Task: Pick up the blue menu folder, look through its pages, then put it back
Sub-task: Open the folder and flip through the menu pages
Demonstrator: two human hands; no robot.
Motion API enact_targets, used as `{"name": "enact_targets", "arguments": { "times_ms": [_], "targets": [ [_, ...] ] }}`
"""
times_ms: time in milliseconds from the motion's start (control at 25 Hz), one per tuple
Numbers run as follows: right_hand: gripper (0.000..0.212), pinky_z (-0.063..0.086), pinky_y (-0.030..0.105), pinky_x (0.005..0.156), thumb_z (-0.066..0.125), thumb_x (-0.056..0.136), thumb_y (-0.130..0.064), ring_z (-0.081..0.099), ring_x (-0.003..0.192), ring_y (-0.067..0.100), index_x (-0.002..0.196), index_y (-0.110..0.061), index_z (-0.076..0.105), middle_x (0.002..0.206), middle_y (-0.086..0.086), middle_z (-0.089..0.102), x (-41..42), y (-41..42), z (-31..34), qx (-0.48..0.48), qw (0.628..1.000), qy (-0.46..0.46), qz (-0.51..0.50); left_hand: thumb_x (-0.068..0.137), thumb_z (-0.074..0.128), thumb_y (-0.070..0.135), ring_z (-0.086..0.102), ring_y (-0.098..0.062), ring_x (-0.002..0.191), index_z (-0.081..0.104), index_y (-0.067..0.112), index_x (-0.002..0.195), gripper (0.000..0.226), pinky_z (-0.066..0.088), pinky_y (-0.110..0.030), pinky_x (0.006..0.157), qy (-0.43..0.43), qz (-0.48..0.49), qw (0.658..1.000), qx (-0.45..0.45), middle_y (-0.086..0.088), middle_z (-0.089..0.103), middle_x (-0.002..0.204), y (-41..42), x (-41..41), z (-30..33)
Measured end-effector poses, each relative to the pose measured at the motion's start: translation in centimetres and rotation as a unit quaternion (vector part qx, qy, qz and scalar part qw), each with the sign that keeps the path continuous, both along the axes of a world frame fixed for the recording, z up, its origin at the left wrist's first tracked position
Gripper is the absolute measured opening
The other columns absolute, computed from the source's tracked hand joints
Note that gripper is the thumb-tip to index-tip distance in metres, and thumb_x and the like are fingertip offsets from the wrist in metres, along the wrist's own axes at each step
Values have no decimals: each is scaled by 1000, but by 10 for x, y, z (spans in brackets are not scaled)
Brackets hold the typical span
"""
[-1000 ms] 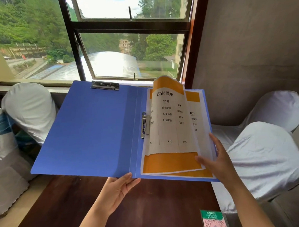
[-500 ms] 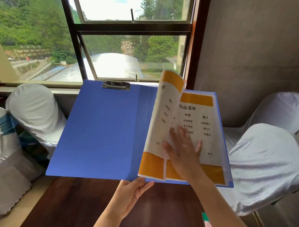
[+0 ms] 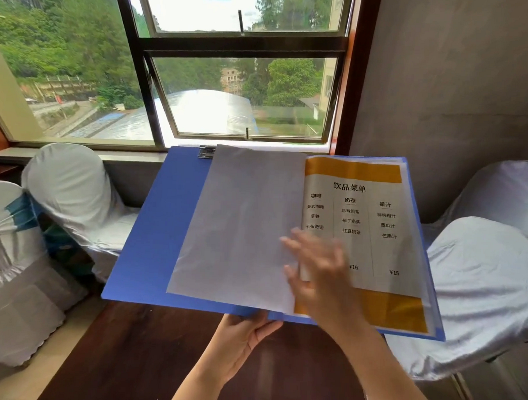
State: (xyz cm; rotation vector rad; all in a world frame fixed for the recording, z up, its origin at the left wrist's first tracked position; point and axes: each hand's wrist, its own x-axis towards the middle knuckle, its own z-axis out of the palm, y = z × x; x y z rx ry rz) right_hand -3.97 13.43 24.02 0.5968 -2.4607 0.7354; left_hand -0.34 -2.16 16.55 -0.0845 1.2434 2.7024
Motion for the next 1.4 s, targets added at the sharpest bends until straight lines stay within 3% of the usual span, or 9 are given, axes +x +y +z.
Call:
{"name": "enact_targets", "arguments": {
  "times_ms": [80,160,240,360,560,920,1080,1160,1400],
  "targets": [
    [65,23,63,103,72,73,-33,36,133,34,132,-24,46,144,17,41,-2,43,-5,-4,983,63,-174,72,60,-4,71,-30,92,56,6,116,45,60,-34,68,-3,5,1000,5,-13,74,98,-7,0,-1],
    [90,28,62,102,73,65,-50,27,136,39,141,-31,29,150,19,27,-2,93,-11,-52,967,-44,-244,72,60,-4,70,-30,93,56,9,115,45,60,-34,67,-5,8,1000,3,-12,75,98,-12,-1,-1],
    [97,38,55,102,72,61,-47,32,135,30,141,-45,17,152,3,27,1,132,-15,-186,944,-242,-127,72,59,-4,71,-30,92,58,10,114,44,60,-34,67,-5,10,1000,0,-12,75,99,-15,-2,-2],
    [77,55,42,89,72,67,-24,44,129,17,131,-51,39,138,-19,45,10,167,-22,-331,868,-358,93,73,58,-5,71,-29,90,59,11,112,42,60,-34,64,-6,12,1000,-9,-12,74,98,-18,-5,-3],
    [63,56,33,84,72,70,-14,56,119,12,125,-38,55,134,-2,54,10,183,-18,-329,863,-362,128,73,57,-5,72,-29,87,59,10,112,42,60,-33,62,-11,7,1000,-17,-12,75,95,-20,-6,-7],
    [31,59,29,75,66,71,-17,64,107,17,96,-32,74,107,-12,72,4,171,-21,-373,867,-315,102,72,56,-5,73,-29,83,58,11,111,42,61,-34,58,-15,19,1000,-18,-12,75,92,-24,-4,-5],
    [56,56,31,85,75,70,-24,61,112,18,122,-31,59,123,-8,65,9,181,-12,-278,865,-378,179,81,49,-9,73,-27,83,61,13,106,35,61,-33,57,-15,30,999,-14,-10,75,92,-27,-4,-4],
    [57,56,27,81,75,71,-20,66,105,21,123,-33,58,117,-4,69,11,179,-8,-273,862,-380,195,79,49,-7,73,-26,82,65,15,101,34,60,-32,57,-9,37,999,-13,-8,77,90,-30,-4,-3],
    [17,55,17,68,68,70,-24,70,83,11,82,-33,74,80,-13,75,11,162,-7,-280,912,-276,114,90,38,-11,74,-24,79,60,14,104,36,61,-32,57,-23,49,999,-4,-6,77,87,-30,-3,-10]
  ]
}}
